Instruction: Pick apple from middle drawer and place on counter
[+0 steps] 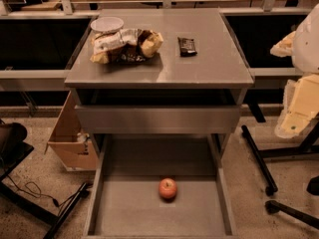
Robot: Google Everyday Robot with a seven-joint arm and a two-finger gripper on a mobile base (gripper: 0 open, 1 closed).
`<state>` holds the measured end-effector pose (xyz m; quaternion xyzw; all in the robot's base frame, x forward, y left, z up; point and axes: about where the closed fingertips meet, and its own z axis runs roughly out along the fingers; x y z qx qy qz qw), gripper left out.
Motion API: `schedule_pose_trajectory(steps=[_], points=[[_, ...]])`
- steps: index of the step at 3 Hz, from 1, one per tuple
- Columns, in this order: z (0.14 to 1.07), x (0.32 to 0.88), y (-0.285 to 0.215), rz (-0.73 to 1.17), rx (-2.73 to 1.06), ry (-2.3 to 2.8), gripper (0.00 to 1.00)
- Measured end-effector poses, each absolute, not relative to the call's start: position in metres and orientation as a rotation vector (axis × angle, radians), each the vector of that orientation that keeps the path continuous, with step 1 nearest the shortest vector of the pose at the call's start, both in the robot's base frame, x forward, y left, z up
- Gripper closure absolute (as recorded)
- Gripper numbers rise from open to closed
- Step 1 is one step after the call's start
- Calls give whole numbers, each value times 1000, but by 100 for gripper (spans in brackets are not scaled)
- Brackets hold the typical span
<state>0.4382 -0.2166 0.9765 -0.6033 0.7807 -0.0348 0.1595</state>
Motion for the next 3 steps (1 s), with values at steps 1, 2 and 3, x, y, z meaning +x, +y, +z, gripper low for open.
schedule_pose_trajectory(steps=[1, 2, 3], points=[[977, 438, -217, -100, -1724, 2231, 0], [961, 444, -215, -59, -1687, 2207, 0], [904, 445, -208, 65, -1642, 2149, 0]])
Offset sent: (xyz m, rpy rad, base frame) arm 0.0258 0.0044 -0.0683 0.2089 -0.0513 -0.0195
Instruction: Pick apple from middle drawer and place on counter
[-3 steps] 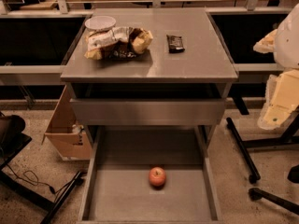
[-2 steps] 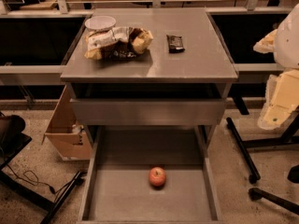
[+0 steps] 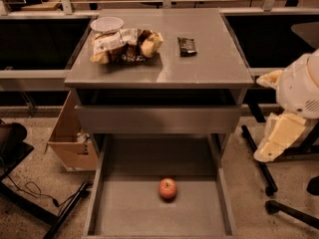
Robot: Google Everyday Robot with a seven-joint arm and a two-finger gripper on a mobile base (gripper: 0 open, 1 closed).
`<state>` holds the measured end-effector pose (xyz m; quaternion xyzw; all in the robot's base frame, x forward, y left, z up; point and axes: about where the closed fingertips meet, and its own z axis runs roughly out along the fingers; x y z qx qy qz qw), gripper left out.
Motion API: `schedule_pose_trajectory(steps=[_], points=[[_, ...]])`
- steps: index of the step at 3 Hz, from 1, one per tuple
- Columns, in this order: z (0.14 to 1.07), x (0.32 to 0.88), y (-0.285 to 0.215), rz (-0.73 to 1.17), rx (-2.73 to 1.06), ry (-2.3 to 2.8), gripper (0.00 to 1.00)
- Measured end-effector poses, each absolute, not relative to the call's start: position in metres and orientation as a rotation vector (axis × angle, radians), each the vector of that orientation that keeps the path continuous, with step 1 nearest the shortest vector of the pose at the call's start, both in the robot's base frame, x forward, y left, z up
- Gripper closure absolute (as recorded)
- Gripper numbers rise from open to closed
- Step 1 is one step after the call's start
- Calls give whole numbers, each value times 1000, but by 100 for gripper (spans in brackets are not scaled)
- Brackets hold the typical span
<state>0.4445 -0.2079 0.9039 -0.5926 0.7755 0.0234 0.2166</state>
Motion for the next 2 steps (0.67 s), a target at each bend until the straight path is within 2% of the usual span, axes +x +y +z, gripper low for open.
schedule_pose_trajectory(steps=[1, 2], points=[[805, 446, -177, 276, -1574, 2072, 0], [752, 464, -156, 359, -1485, 1993, 0]])
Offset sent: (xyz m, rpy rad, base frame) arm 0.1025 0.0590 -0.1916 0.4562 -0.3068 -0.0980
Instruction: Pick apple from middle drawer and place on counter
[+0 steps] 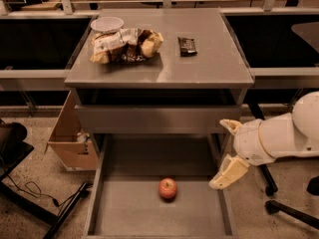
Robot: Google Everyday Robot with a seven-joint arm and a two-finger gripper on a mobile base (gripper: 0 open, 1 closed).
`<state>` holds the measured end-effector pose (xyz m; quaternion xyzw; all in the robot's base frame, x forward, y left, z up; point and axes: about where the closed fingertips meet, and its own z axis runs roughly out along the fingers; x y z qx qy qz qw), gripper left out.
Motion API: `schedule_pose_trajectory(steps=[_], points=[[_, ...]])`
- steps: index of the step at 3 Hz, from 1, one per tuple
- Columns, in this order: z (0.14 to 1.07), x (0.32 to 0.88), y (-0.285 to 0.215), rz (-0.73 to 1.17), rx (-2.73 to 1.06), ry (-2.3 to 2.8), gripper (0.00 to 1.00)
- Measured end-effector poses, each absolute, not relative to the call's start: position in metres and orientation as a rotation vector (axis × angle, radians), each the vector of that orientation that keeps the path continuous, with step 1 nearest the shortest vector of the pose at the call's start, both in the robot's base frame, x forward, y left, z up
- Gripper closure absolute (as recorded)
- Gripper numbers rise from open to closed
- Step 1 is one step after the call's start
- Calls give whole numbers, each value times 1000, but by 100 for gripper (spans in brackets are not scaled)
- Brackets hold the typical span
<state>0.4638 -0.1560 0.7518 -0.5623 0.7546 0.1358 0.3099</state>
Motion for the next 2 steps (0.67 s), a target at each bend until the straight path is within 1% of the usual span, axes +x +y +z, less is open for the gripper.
schedule_pose_trajectory(steps=[1, 2], points=[[724, 497, -156, 337, -1322, 1996, 0], [727, 516, -160, 280, -1278, 1973, 0]])
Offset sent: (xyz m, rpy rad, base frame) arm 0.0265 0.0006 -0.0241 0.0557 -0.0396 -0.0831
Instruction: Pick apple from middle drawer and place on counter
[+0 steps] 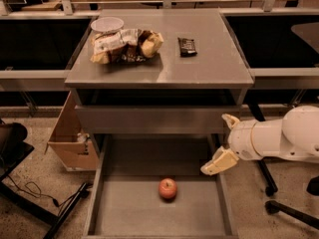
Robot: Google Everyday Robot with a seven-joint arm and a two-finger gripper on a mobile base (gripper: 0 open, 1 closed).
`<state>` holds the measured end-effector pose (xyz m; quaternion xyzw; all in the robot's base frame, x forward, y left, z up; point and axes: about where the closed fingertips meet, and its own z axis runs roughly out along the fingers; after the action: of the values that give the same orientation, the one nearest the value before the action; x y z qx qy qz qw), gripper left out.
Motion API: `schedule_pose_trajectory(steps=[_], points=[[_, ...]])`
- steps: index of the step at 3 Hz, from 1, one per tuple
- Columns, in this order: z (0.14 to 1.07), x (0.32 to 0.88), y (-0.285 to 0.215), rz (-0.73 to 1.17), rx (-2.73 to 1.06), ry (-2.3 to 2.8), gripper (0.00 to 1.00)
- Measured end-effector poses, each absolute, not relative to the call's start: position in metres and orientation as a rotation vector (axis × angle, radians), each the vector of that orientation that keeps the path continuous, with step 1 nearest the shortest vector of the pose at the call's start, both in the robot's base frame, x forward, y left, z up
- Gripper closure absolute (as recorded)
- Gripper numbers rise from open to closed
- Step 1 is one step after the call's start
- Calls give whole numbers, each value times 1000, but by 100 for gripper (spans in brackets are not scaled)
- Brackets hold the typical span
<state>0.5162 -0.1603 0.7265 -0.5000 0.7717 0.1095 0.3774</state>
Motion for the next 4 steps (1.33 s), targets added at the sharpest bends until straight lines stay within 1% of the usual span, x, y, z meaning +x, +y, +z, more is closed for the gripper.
schedule_pose_trajectory(steps=[1, 3, 4], points=[[701, 531, -152, 329, -1293, 1951, 0], [579, 557, -136, 458, -1307, 1869, 0], [530, 565, -132, 493, -1311, 1848, 0]])
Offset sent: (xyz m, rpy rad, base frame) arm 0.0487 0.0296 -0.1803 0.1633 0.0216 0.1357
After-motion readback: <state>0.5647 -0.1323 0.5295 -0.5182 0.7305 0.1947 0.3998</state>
